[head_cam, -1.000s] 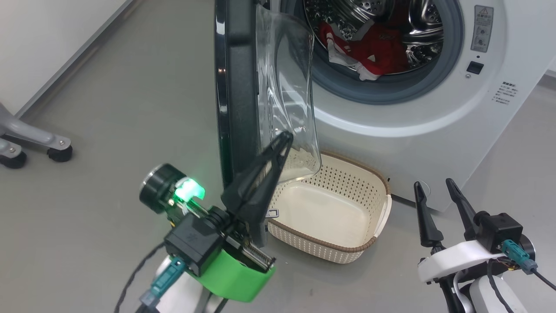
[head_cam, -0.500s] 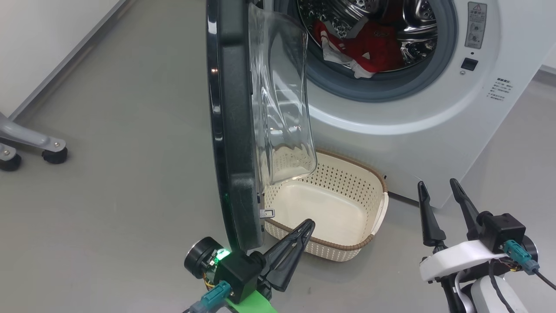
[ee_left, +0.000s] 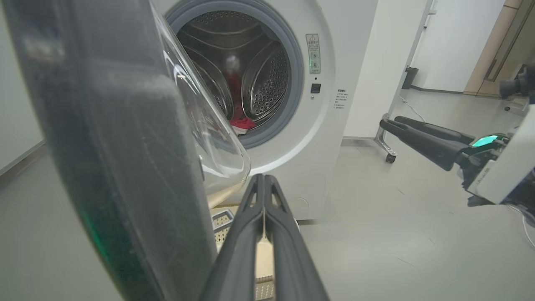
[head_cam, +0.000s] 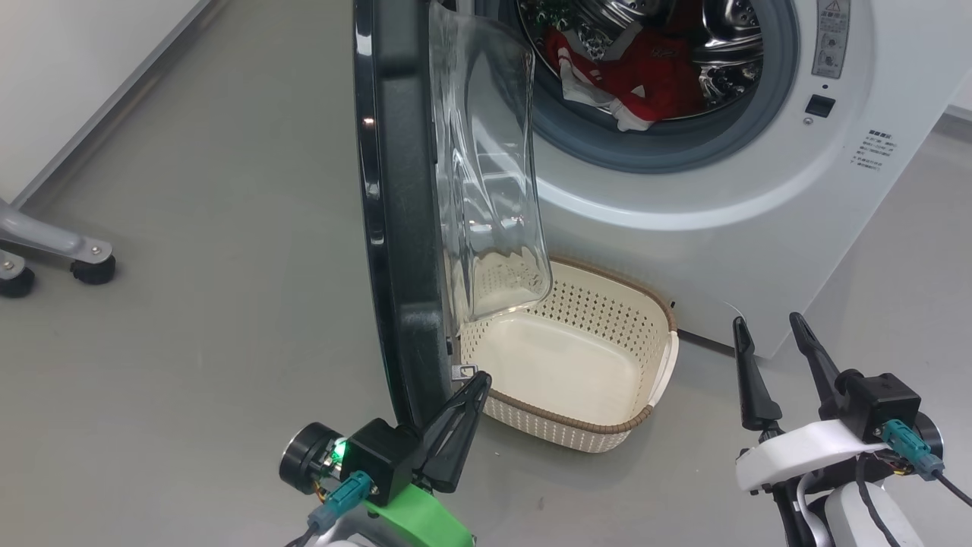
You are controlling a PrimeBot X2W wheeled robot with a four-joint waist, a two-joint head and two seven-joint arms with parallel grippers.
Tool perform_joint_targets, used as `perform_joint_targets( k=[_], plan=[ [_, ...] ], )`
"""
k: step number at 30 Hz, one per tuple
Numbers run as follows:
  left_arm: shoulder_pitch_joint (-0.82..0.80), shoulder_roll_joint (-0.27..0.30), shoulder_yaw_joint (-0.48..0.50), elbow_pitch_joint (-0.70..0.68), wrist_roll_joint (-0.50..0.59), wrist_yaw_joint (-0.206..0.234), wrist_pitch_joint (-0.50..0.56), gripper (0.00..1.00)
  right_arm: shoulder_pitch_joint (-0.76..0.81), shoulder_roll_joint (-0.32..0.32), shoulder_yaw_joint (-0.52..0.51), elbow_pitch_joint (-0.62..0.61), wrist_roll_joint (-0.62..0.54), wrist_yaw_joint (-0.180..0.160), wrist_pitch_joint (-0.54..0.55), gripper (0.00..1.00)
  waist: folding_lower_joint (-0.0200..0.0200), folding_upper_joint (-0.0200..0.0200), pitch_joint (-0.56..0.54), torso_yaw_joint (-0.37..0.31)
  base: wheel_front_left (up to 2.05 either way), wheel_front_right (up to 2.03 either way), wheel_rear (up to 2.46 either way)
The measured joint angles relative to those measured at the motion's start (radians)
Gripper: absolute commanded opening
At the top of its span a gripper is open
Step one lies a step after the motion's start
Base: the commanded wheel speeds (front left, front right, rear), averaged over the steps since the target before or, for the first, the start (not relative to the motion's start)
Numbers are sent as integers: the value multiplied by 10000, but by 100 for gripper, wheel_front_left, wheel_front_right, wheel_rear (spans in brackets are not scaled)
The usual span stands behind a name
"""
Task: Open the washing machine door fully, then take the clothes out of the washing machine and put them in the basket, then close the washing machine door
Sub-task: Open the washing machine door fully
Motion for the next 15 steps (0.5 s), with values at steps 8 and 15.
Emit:
perform_joint_targets(
  k=[8,15],
  plan=[
    [-13,0,395,238,0,194,-92,0,-1,42,-65,13,-15,88,2,100,0,0,59,8,0,0,0],
    [-20,-4,600,485,-35,382,-169,0,-3,84,-134,21,-96,105,0,100,0,0,96,-10,0,0,0]
  ],
)
